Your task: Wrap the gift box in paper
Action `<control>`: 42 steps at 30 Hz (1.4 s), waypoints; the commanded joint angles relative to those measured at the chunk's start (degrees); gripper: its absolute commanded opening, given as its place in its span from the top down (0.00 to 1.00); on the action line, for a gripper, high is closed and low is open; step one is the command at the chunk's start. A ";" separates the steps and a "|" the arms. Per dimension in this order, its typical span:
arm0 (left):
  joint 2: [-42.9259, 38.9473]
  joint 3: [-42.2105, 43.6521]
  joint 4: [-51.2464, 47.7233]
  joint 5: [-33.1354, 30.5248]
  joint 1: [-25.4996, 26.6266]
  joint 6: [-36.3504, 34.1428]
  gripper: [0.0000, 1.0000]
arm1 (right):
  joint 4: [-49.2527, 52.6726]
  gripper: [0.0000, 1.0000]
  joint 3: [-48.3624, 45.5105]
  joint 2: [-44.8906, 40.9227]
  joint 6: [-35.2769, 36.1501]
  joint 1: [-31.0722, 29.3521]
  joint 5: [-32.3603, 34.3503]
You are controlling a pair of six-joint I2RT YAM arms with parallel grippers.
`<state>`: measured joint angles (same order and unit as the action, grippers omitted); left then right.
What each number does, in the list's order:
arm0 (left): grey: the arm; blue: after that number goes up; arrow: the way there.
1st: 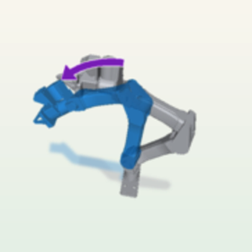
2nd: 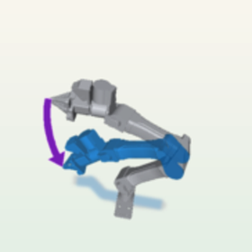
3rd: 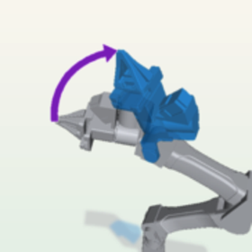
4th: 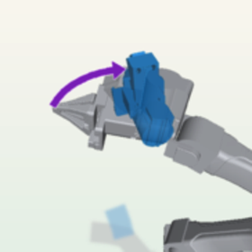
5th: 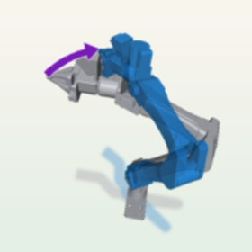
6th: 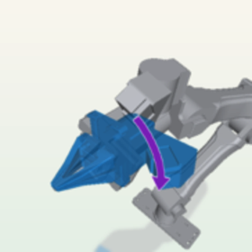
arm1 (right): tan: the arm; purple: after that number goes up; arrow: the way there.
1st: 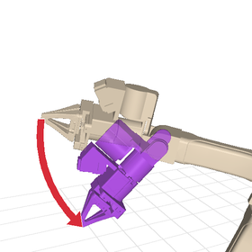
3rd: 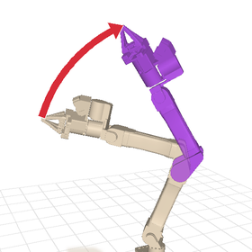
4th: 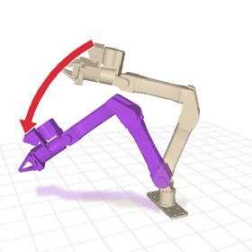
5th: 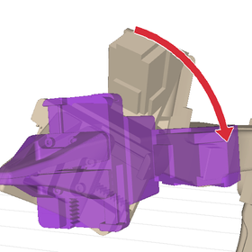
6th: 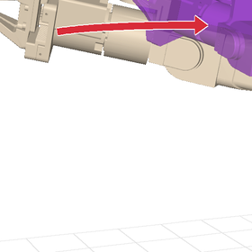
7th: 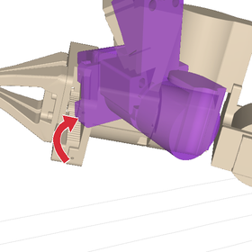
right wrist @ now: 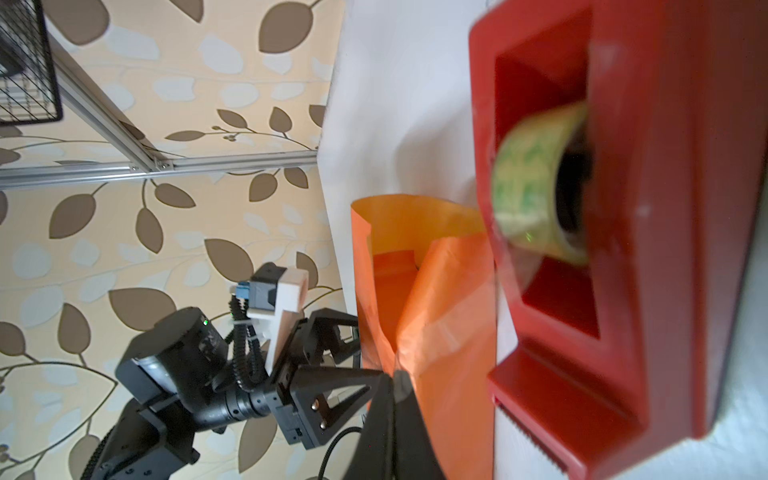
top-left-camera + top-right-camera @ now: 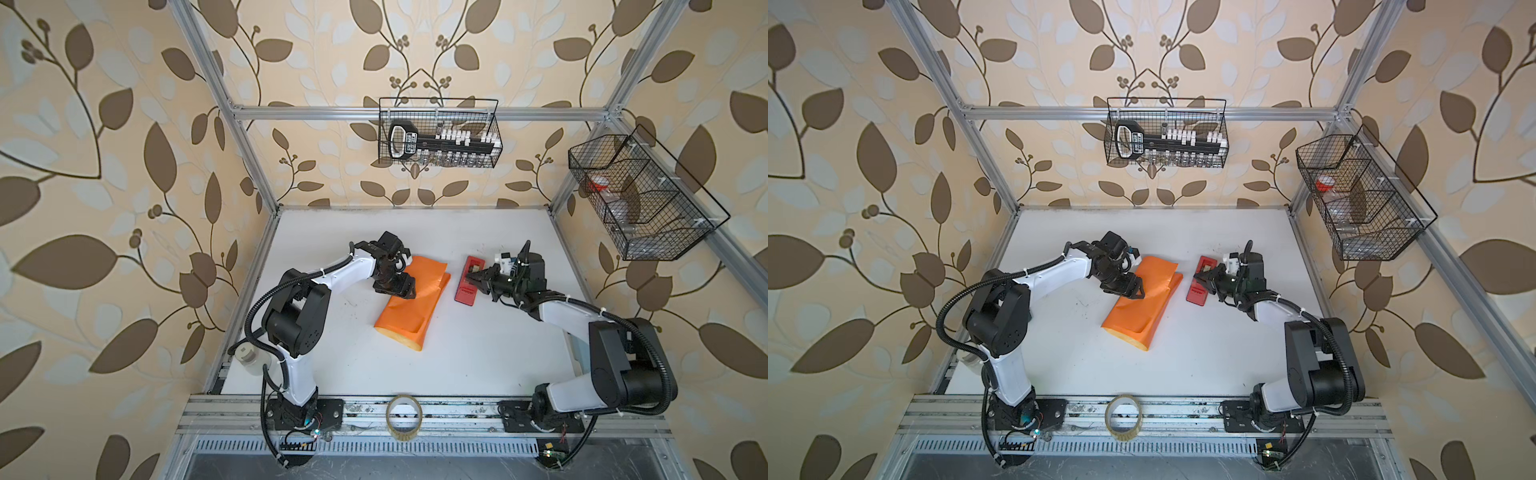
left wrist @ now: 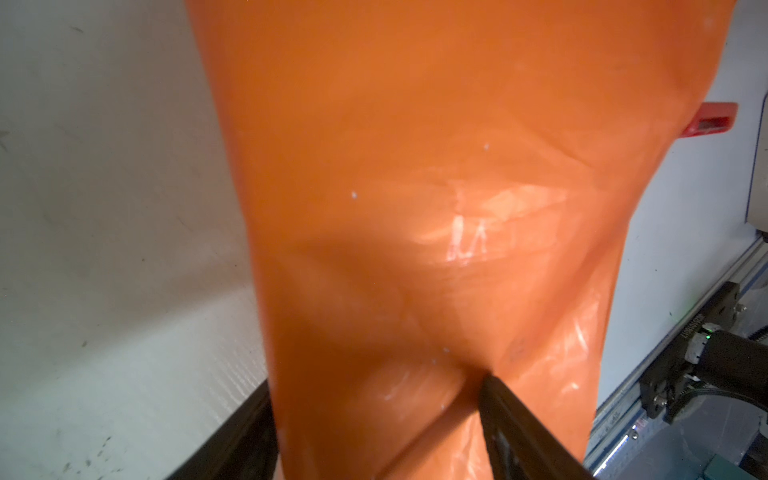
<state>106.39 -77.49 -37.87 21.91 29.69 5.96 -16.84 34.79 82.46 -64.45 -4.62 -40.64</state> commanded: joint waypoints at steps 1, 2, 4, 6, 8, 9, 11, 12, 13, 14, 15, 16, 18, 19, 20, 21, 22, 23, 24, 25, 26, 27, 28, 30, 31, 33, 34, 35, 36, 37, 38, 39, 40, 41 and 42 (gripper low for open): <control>0.91 0.86 -2.06 -0.72 0.88 -0.24 0.25 | -1.80 1.00 -2.95 -3.59 -0.95 -1.78 2.17; 1.01 0.83 -2.12 -0.94 0.88 -0.19 0.25 | -1.94 1.00 -3.99 -4.08 -0.95 -2.39 2.65; 0.82 0.44 -2.51 -0.92 0.97 -0.10 0.25 | -2.80 1.00 -5.92 -4.62 -1.49 -3.32 3.25; 0.71 0.79 -2.32 -0.64 0.90 -0.07 0.25 | -4.21 1.00 -7.86 -5.22 -2.34 -4.01 3.52; 0.77 1.13 -1.95 -0.79 0.96 -0.15 0.25 | -3.89 1.00 -9.30 -6.01 -2.05 -4.25 4.22; 0.67 1.12 -1.95 -0.98 0.95 -0.16 0.25 | -3.60 1.00 -9.80 -6.54 -2.06 -4.18 4.62; 0.24 0.83 -2.36 -1.00 0.90 -0.16 0.25 | -3.46 1.00 -10.92 -7.50 -2.50 -4.27 5.04; 0.14 0.82 -2.39 -0.94 0.91 -0.20 0.25 | -3.50 1.00 -11.09 -7.94 -2.61 -4.32 4.98; 0.22 0.96 -2.31 -0.91 0.92 -0.24 0.25 | -3.19 1.00 -11.08 -8.20 -2.34 -4.25 4.98; 0.38 1.03 -2.14 -0.91 0.93 -0.24 0.25 | -2.77 1.00 -10.54 -8.20 -2.10 -3.78 4.83; 0.48 1.06 -2.04 -0.90 0.96 -0.24 0.25 | -2.80 1.00 -9.85 -7.99 -2.13 -3.09 4.42; 0.57 0.90 -2.12 -0.97 0.91 -0.20 0.25 | -2.93 1.00 -9.01 -7.76 -2.38 -2.49 4.03; 0.33 0.75 -2.39 -0.91 0.90 0.01 0.25 | -2.26 1.00 -5.79 -7.27 -2.41 -1.32 3.22; 0.29 0.81 -2.34 -0.82 0.90 0.02 0.25 | -1.06 1.00 -3.93 -7.10 -1.85 -0.89 2.98; 0.40 1.00 -2.09 -0.82 0.93 -0.05 0.25 | 0.46 1.00 -1.61 -6.60 -0.75 -0.41 2.89; 0.48 1.18 -1.82 -0.82 0.98 -0.02 0.25 | 1.70 1.00 0.62 -5.92 0.35 0.11 2.67; 0.49 1.25 -1.70 -0.86 0.92 -0.14 0.25 | 2.51 1.00 2.30 -5.14 0.94 0.65 2.49; 0.49 1.08 -1.81 -0.92 0.91 -0.09 0.25 | 2.77 1.00 3.70 -4.22 1.20 1.28 2.27; 0.37 0.89 -2.01 -0.99 0.94 -0.07 0.25 | 2.61 1.00 4.69 -3.32 1.15 1.91 2.15; 0.23 0.84 -2.19 -0.91 0.90 -0.07 0.25 | 2.37 1.00 5.35 -2.60 1.04 2.36 2.02; 0.14 0.77 -2.14 -0.87 0.83 -0.08 0.25 | 2.19 1.00 5.79 -1.93 1.07 2.82 1.98; 0.22 0.94 -2.01 -0.90 0.94 -0.15 0.25 | 2.00 1.00 6.14 -1.06 1.23 3.17 1.84; 0.24 1.09 -1.87 -0.90 0.87 -0.23 0.25 | 1.86 1.00 6.34 -0.29 1.44 3.31 1.78; 0.01 1.09 -1.86 -1.12 0.96 -0.24 0.25 | 1.15 1.00 6.52 1.29 1.22 3.46 1.52; -0.12 1.07 -2.02 -1.17 0.88 -0.24 0.25 | 0.82 1.00 6.52 1.76 0.82 3.49 1.45; -0.30 1.23 -2.05 -1.00 0.89 -0.24 0.25 | -0.37 1.00 6.76 1.75 -0.37 3.39 1.01; -0.14 1.37 -1.82 -0.99 0.89 -0.24 0.25 | -0.03 1.00 7.27 1.42 -0.37 3.39 0.96; 0.00 1.46 -1.69 -0.99 0.92 -0.33 0.25 | 0.80 1.00 7.99 0.83 -0.17 3.39 1.07; 0.05 1.35 -1.68 -1.03 0.84 -0.25 0.25 | 1.55 1.00 8.76 0.24 -0.11 3.39 1.09; 0.07 1.19 -1.85 -1.08 0.89 -0.24 0.25 | 1.93 1.00 9.33 -0.39 -0.30 3.46 1.03; -0.12 1.00 -2.03 -1.08 0.94 -0.24 0.25 | 2.13 1.00 9.81 -1.19 -0.82 3.41 1.08; -0.22 1.01 -2.15 -0.93 0.95 -0.24 0.25 | 2.31 1.00 10.24 -2.07 -1.32 3.35 1.07; -0.22 1.18 -1.97 -0.91 0.88 -0.24 0.25 | 2.64 1.00 10.66 -2.81 -1.39 3.39 1.01; -0.07 1.41 -1.78 -0.87 0.95 -0.24 0.25 | 3.42 1.00 11.27 -3.48 -1.03 3.31 1.08; 0.05 1.51 -1.61 -0.90 0.95 -0.24 0.25 | 4.48 1.00 11.73 -3.92 -0.34 3.33 1.30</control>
<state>106.39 -77.47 -37.85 21.89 29.69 6.07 -13.41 43.86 81.01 -64.49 -1.23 -38.57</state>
